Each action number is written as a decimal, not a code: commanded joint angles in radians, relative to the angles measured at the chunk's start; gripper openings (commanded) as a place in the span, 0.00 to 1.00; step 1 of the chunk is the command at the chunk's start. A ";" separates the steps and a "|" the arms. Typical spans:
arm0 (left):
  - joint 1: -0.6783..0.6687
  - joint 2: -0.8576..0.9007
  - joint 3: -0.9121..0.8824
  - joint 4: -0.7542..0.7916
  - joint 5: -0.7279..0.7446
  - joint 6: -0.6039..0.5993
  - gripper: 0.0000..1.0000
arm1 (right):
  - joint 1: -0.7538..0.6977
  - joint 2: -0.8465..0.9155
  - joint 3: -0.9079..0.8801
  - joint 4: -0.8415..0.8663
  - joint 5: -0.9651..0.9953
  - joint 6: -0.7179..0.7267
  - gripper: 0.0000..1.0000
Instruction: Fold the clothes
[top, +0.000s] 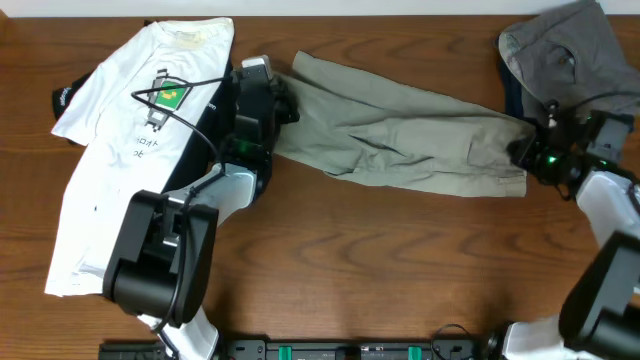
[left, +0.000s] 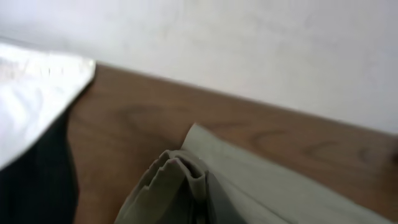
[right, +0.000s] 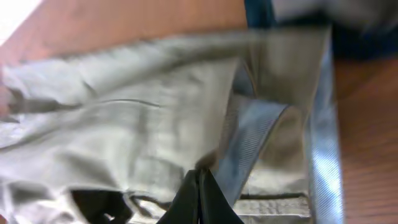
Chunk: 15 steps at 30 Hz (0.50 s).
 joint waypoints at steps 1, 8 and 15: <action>-0.001 -0.086 0.017 0.061 -0.041 0.039 0.06 | -0.035 -0.078 0.014 0.031 0.037 0.038 0.01; -0.001 -0.091 0.017 0.129 -0.117 0.039 0.06 | -0.043 -0.054 0.014 0.160 0.108 0.085 0.01; -0.001 -0.028 0.046 0.165 -0.152 0.041 0.06 | -0.038 0.047 0.014 0.351 0.113 0.106 0.01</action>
